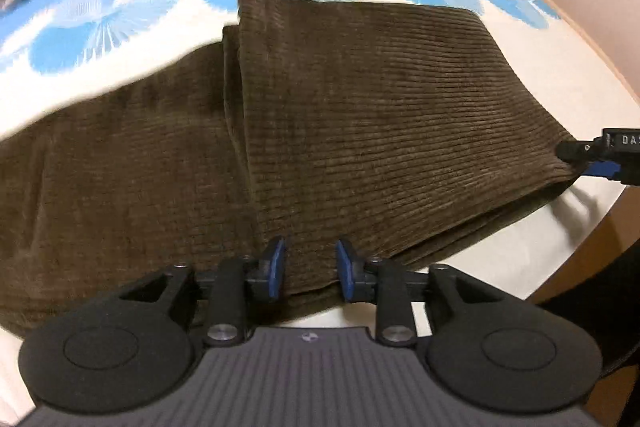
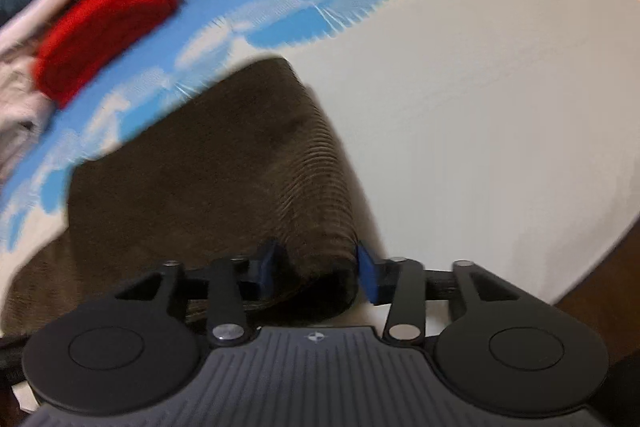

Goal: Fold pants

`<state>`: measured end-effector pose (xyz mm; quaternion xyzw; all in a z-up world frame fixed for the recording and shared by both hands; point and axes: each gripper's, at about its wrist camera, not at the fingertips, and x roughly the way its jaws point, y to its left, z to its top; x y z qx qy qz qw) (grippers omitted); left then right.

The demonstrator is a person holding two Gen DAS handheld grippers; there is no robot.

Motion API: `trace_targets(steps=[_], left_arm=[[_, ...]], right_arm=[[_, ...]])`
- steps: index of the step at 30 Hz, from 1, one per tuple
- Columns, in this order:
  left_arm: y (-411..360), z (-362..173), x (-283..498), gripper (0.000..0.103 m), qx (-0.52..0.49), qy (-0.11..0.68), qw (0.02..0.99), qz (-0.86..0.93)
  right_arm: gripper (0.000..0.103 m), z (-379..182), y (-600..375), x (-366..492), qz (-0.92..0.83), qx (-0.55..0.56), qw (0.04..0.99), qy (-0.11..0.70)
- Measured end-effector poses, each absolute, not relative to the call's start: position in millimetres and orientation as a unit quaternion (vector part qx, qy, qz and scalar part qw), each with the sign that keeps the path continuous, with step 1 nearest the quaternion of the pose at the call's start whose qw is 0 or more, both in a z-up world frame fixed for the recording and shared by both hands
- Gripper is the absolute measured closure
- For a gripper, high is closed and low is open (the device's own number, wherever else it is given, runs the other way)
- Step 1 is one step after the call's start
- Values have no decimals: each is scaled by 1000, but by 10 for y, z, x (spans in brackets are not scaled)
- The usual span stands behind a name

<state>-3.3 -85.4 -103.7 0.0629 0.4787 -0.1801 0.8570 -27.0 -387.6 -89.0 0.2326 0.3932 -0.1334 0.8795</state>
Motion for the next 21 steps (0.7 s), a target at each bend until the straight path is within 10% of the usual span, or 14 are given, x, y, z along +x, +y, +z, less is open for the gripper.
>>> trace_targets(steps=[7, 12, 21], left_arm=[[-802, -992, -81, 64, 43, 477, 860, -177], [-779, -962, -127, 61, 44, 472, 862, -177], [-619, -327, -28, 47, 6, 401, 889, -222]], right_arm=[[48, -1011, -3962, -257, -139, 268, 864, 404], [71, -952, -3828, -256, -131, 231, 881, 393], [81, -413, -3130, -479, -68, 22, 965, 253]])
